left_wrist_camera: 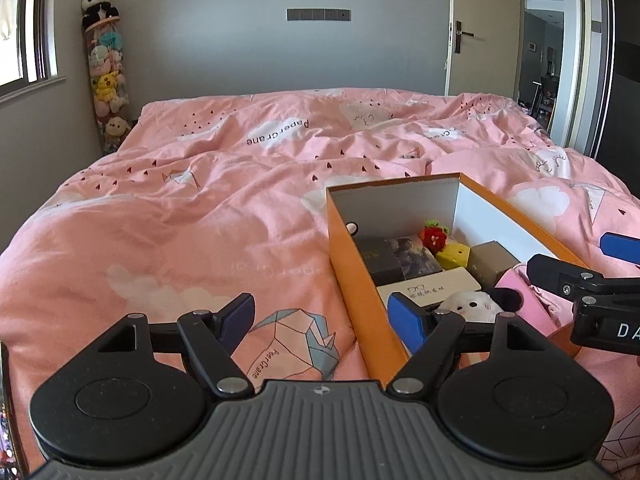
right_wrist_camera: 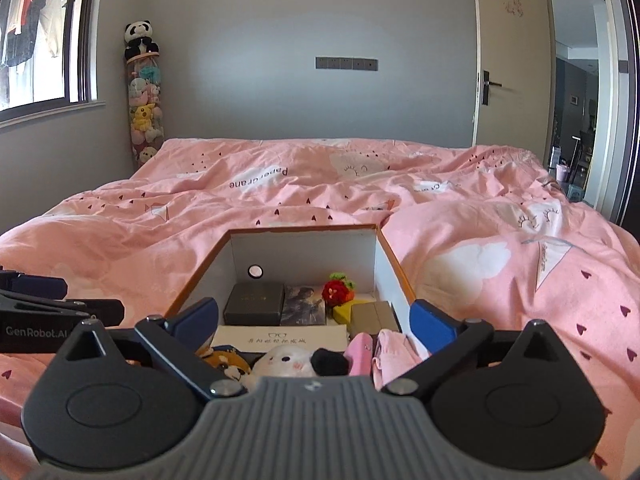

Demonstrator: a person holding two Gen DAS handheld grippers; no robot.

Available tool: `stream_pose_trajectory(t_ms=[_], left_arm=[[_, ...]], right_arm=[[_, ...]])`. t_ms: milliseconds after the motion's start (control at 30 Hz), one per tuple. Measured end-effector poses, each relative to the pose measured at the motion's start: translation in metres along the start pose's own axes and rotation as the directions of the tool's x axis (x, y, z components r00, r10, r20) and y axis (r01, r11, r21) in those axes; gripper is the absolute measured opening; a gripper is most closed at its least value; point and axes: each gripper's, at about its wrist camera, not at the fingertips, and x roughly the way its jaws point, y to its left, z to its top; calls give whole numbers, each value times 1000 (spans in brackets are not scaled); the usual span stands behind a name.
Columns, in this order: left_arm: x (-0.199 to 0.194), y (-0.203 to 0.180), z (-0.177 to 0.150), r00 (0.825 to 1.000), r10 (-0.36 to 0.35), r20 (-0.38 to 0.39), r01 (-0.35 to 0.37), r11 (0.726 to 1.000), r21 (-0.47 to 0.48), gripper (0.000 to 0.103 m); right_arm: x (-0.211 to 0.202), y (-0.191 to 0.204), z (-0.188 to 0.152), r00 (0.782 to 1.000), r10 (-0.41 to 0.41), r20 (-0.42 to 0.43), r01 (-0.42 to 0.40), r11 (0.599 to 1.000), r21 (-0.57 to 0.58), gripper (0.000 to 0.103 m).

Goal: Organize objects

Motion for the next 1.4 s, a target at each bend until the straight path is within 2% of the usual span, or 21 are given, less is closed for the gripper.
stream_pose_trajectory(t_ms=[300, 633, 833, 1167, 1400], left_arm=[[20, -2, -8, 998, 1, -65, -2, 1000, -17, 89], [22, -6, -9, 998, 44, -47, -44, 999, -13, 89], [25, -3, -10, 996, 52, -65, -55, 998, -36, 89], [38, -1, -23, 989, 57, -139, -64, 997, -47, 89], [38, 1, -24, 988, 50, -145, -58, 997, -54, 89]], right_arm=[[22, 0, -19, 995, -23, -93, 22, 1000, -10, 101], [25, -3, -26, 994, -33, -107, 35, 999, 12, 101], [26, 0, -27, 994, -34, -105, 33, 999, -8, 101], [35, 9, -33, 991, -38, -126, 32, 998, -53, 102], [37, 8, -35, 990, -39, -134, 32, 998, -51, 102]])
